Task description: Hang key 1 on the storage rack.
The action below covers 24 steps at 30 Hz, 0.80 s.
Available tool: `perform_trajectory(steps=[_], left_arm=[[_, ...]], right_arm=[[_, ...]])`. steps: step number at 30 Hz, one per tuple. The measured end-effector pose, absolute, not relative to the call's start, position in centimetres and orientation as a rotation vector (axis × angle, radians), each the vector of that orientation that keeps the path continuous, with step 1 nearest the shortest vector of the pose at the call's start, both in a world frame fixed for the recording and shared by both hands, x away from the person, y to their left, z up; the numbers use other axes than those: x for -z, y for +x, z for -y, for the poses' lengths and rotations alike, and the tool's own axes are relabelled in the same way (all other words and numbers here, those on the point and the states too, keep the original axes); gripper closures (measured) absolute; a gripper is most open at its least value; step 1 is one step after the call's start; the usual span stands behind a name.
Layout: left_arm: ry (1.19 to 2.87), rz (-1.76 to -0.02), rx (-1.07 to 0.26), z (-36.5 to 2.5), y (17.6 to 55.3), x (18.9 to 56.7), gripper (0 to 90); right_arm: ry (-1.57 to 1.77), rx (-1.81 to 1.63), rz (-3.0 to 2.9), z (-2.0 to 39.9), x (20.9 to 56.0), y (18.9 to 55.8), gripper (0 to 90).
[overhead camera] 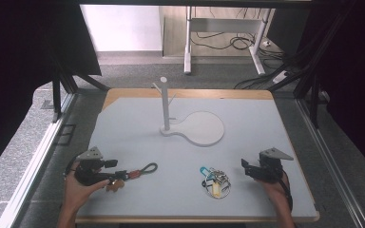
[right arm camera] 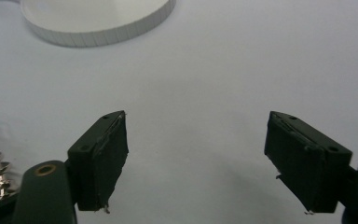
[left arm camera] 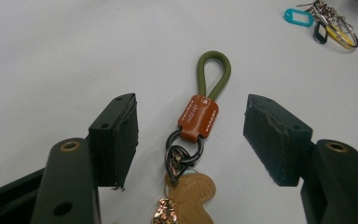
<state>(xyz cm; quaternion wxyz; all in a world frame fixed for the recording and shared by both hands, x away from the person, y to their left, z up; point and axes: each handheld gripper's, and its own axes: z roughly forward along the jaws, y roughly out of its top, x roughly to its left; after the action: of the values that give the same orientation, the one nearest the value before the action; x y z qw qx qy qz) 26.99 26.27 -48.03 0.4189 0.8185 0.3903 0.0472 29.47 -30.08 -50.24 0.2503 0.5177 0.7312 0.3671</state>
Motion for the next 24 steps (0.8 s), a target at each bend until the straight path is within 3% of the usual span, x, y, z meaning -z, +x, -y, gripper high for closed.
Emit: perform_trajectory(steps=[24], left_arm=[[2.033, -1.017, -0.122, -25.7, 27.2, 47.6, 35.2]], right_arm=[[1.382, -1.051, -1.957, 32.1, 49.8, 27.7, 31.2]])
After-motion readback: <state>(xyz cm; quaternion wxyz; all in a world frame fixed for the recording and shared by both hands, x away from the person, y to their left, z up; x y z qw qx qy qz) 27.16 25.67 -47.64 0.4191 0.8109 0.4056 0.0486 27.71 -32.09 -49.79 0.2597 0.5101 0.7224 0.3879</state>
